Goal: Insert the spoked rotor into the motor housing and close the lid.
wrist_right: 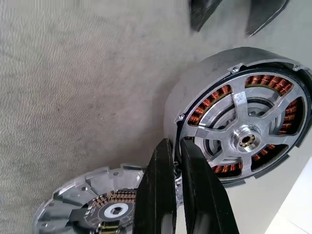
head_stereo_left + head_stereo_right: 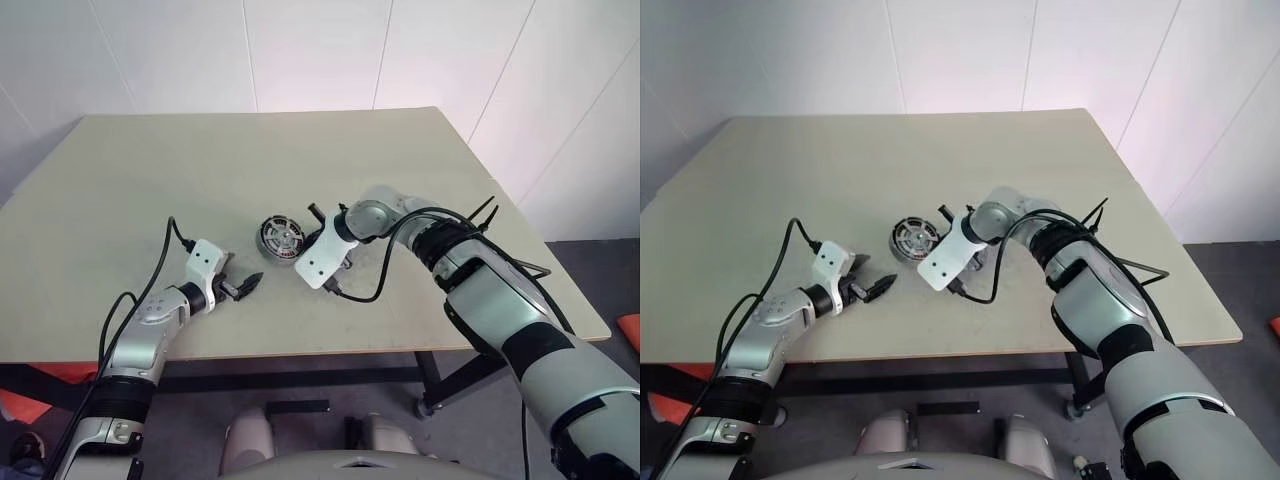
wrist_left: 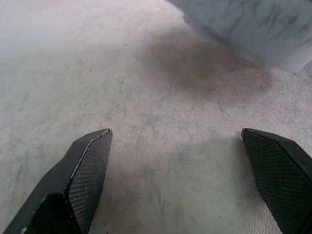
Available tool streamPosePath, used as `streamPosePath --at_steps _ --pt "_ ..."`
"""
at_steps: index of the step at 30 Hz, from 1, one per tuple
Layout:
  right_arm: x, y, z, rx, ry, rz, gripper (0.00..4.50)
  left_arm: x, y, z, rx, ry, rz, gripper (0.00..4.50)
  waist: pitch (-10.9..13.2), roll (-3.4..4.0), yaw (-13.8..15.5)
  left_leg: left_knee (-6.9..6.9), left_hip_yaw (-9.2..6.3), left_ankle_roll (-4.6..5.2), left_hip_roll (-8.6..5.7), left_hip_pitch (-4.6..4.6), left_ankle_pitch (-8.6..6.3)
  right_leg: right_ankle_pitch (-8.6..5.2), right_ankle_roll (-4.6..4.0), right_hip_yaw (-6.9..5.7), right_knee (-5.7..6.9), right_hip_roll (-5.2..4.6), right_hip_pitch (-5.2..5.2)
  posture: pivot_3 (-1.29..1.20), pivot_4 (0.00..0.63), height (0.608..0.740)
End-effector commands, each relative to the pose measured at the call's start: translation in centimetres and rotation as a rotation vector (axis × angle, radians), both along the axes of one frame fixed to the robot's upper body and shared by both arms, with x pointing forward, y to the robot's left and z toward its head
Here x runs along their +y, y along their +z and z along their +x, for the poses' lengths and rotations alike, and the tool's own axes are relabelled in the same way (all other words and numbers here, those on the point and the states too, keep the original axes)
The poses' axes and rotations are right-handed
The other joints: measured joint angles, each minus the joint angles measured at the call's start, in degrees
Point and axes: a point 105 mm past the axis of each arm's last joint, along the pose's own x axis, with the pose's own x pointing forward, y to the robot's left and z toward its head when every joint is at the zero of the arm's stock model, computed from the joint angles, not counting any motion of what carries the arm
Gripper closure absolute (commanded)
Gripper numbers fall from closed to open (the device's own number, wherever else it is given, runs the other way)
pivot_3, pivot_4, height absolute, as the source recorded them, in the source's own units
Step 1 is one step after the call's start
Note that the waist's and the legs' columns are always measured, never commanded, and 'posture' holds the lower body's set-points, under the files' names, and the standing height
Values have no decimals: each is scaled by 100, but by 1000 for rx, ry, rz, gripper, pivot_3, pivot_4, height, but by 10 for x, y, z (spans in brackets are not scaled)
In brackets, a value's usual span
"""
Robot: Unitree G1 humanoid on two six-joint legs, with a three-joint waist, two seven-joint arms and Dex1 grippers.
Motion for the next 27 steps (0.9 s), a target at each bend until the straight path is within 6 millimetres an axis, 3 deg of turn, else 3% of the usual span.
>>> streamPosePath --at_steps 1,4,11,14,17,19,22,27 --pt "11 28 -1 -48 36 97 3372 2 3 3 -12 5 9 0 0 0 0 0 0 0 1 2 0 0 0 0 0 0 1 0 0 740" --pt "12 30 2 -90 32 112 2395 1 3 4 -13 1 9 0 0 -1 4 0 0 0 1 4 0 0 0 0 1 0 5 0 0 740" --pt "13 41 7 -87 -25 184 2395 1 3 5 -12 -3 9 0 0 0 7 0 0 0 -1 4 0 0 0 0 0 0 6 0 0 740" --pt "13 53 9 25 -132 311 2395 1 3 5 -13 -5 6 0 -1 -1 9 0 0 0 -1 4 0 0 0 0 0 0 6 0 0 740" --pt "12 81 18 307 -379 611 2395 2 6 5 -18 -4 2 0 0 -1 12 -1 -1 0 0 10 0 0 0 0 -3 0 15 0 0 740" --pt "-6 94 26 530 -580 838 2395 3 6 5 -17 -4 2 0 0 0 28 -3 -3 0 2 12 1 0 0 0 -2 1 15 0 0 740" --pt "-44 83 28 818 -869 986 2395 4 5 4 -10 -12 9 0 -1 -2 104 -3 -7 0 8 20 1 0 0 -3 -9 1 30 0 0 740" --pt "-95 68 2 1478 -1266 1155 2395 1 1 5 24 -64 29 0 1 6 189 -11 -5 -3 1 31 2 0 2 -2 -16 0 38 0 0 740"
